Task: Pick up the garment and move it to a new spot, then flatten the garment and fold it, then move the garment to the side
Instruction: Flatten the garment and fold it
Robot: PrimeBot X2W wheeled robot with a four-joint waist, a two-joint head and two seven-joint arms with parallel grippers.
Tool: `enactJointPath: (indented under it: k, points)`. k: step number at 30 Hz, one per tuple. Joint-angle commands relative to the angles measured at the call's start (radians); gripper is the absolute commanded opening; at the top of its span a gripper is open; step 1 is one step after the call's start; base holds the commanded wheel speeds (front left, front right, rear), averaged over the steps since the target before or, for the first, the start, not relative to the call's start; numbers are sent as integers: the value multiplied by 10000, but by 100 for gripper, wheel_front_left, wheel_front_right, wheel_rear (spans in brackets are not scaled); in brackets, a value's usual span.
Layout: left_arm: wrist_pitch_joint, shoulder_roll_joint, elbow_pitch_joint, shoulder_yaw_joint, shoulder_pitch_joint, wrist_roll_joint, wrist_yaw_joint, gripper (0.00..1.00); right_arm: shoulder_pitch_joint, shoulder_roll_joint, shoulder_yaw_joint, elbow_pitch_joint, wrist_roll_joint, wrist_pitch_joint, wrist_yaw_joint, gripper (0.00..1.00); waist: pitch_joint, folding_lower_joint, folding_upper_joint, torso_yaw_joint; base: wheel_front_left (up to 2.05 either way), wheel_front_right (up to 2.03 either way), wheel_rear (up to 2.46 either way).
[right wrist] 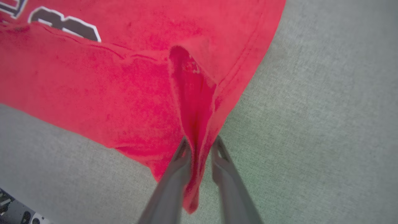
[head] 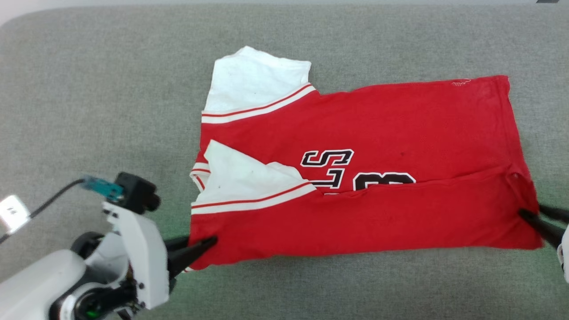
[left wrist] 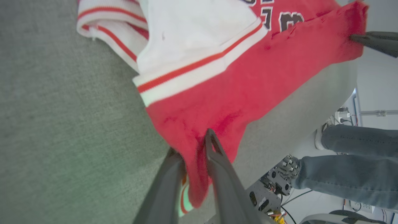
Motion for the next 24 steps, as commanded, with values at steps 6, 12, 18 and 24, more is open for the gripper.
enactJointPath:
  k: [6,12,18,24]
  points:
    - [-1883,336,-146,810,555,257,353,100,53,706,-1193,-409,-606,-1258,-18,100,-99,0,0,14,0,0,0]
    - [-3880,21,268,1428,565,1020,578,100,-384,2170,-1872,-347,-1487,-3085,-17,100,64,0,0,34,0,0,0]
    - [-5189,-594,1661,1999,-306,1683,625,100,-1100,3645,-1710,59,-2656,-5054,-18,100,515,0,0,-479,0,0,0]
    - [-4827,-1062,3621,2020,-2484,2633,290,100,-1590,4506,-1135,412,-3130,-5899,-17,100,1123,0,0,-1488,0,0,0]
